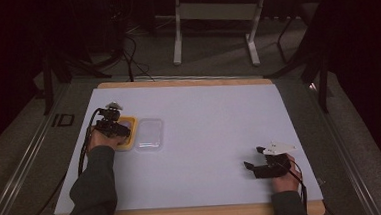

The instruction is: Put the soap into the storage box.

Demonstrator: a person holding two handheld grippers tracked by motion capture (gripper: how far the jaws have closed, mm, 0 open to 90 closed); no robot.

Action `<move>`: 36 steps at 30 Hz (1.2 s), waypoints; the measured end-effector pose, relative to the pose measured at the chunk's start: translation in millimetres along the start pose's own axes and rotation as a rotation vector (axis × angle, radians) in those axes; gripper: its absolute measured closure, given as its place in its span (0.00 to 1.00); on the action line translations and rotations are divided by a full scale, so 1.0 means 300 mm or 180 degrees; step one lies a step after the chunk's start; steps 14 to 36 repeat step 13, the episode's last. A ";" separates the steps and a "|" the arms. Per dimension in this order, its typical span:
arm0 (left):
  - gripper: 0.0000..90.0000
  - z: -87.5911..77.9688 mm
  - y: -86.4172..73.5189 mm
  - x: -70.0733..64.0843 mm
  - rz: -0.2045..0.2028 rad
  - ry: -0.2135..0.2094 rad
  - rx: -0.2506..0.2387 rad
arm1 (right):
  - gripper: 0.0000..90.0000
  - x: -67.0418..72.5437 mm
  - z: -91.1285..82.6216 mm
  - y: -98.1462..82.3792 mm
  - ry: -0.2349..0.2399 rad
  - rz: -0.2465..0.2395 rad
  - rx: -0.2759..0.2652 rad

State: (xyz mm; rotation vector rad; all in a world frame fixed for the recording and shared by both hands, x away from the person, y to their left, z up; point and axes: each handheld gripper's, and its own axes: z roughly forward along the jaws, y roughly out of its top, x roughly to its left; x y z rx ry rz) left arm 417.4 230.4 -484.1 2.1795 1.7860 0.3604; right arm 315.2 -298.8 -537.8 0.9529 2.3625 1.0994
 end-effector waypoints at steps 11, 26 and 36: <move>0.43 -0.104 -0.040 -0.024 0.0106 -0.0048 -0.0543 | 0.23 0.003 0.002 0.001 -0.0005 -0.0017 0.0020; 0.47 -0.128 -0.063 -0.052 0.0224 -0.0035 -0.0686 | 0.22 0.002 0.002 0.001 -0.0002 -0.0012 0.0018; 0.47 -0.128 -0.063 -0.052 0.0224 -0.0035 -0.0686 | 0.22 0.002 0.002 0.001 -0.0002 -0.0012 0.0018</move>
